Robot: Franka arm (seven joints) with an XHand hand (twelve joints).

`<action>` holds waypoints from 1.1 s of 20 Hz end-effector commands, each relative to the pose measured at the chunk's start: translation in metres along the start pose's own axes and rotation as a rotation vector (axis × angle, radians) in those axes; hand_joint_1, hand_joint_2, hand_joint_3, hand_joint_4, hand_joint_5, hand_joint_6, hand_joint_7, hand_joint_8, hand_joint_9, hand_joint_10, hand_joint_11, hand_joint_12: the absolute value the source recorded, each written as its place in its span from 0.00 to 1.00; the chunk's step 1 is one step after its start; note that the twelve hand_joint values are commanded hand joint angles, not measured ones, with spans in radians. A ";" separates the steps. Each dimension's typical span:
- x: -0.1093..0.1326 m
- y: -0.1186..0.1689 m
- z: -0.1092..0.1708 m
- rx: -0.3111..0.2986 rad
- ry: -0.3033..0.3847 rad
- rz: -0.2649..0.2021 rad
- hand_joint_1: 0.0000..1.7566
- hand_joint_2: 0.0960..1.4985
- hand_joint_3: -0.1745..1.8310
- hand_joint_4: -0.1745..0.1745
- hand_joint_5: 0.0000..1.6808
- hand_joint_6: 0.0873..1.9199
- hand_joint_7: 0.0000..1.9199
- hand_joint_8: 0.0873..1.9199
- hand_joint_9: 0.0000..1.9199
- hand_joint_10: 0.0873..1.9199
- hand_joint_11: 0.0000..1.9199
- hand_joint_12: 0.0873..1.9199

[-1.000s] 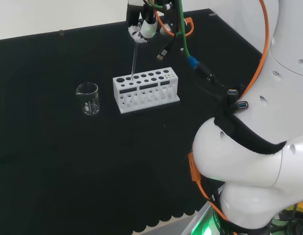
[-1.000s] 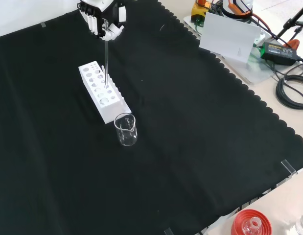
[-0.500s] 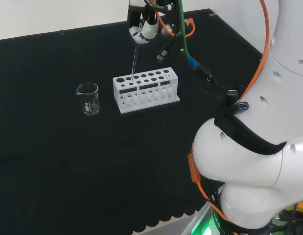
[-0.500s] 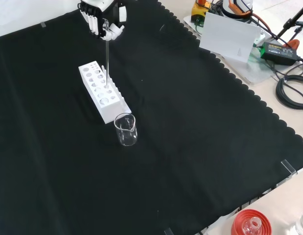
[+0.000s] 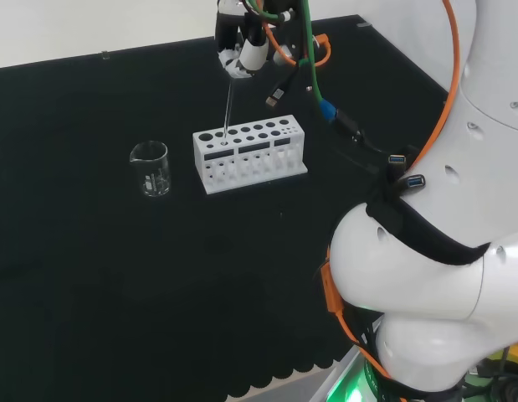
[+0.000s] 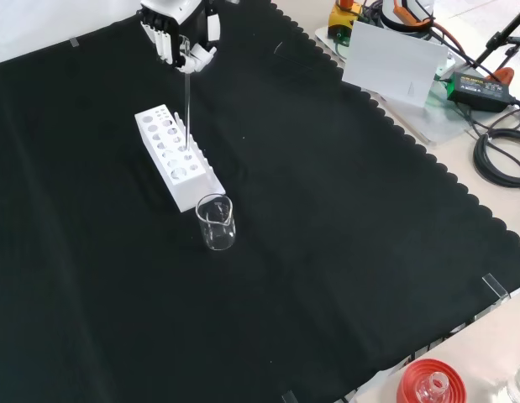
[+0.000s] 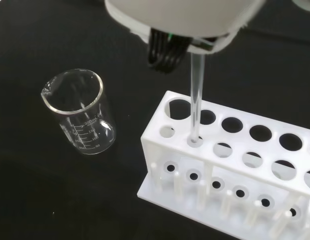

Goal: Put the glass rod back on the white test tube rack.

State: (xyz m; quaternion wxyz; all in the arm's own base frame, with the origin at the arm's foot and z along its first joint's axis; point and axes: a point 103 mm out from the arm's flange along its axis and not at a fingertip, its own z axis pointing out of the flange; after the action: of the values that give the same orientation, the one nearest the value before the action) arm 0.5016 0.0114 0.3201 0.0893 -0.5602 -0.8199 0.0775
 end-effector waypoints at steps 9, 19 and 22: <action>-0.008 0.013 0.021 0.035 0.006 0.001 0.75 0.35 0.51 0.00 0.70 0.44 0.64 0.44 0.90 0.25 0.84 0.35; -0.011 0.042 0.032 0.061 -0.006 -0.028 0.75 0.35 0.51 0.00 0.70 0.44 0.64 0.44 0.90 0.25 0.84 0.35; -0.014 0.050 0.035 0.070 -0.008 -0.030 0.75 0.35 0.51 0.00 0.70 0.44 0.64 0.44 0.90 0.25 0.84 0.35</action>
State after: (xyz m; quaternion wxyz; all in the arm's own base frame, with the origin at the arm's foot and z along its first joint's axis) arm 0.5320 0.0169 0.2815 0.1062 -0.5466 -0.8249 0.0969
